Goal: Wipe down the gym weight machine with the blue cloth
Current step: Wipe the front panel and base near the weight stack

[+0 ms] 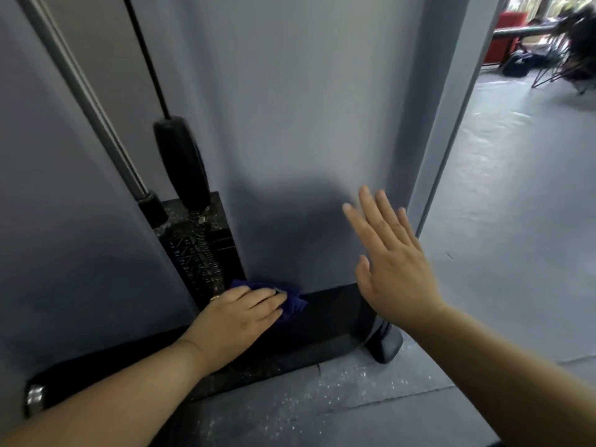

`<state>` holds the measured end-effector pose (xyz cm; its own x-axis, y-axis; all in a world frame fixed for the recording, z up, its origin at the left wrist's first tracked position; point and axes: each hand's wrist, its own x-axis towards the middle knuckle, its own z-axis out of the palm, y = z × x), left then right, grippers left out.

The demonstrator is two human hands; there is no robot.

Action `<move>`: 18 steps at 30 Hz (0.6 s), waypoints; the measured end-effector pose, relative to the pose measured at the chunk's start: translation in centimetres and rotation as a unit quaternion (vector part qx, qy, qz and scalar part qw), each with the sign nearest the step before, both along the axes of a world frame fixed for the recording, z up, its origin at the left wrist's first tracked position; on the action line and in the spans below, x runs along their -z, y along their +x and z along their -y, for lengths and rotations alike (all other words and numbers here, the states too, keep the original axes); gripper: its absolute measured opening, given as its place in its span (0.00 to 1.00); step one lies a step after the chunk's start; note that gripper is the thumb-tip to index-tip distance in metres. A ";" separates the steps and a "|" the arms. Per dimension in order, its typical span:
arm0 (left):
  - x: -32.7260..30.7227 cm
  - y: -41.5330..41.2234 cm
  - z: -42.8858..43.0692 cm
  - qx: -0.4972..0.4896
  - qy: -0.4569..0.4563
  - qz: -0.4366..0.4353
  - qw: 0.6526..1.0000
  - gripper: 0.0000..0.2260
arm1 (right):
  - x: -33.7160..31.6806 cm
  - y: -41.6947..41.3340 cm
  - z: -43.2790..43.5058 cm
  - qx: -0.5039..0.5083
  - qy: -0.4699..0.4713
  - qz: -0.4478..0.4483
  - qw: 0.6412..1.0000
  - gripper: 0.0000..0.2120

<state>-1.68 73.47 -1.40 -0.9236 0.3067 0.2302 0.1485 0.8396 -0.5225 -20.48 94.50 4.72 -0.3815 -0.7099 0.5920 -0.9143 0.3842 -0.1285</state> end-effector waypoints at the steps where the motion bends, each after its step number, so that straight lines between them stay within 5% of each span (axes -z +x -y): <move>1: 0.5 0.2 0.1 0.003 -0.008 0.018 1.000 0.19 | 0.1 0.2 0.2 0.001 0.019 0.009 1.000 0.44; 4: -0.4 0.2 -0.8 0.005 0.015 0.014 1.000 0.16 | 0.1 0.7 0.8 0.006 0.049 0.029 0.998 0.44; 8: -3.6 0.2 -0.6 -0.020 0.111 -0.125 0.986 0.18 | -0.3 0.8 0.7 0.003 0.065 0.039 0.997 0.45; 13: -3.9 0.3 -0.5 0.017 0.078 -0.055 0.995 0.13 | -0.6 0.9 0.2 0.001 0.083 0.062 0.995 0.46; 18: -8.9 -2.2 -3.0 -0.021 0.257 -0.129 0.958 0.27 | -1.2 2.3 -0.1 -0.080 0.095 0.103 0.987 0.40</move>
<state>-3.88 76.46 7.48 -0.8246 0.0553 0.5629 0.0302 0.9981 -0.0539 -18.21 94.60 5.89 -0.3541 -0.8614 0.3640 -0.9273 0.2728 -0.2564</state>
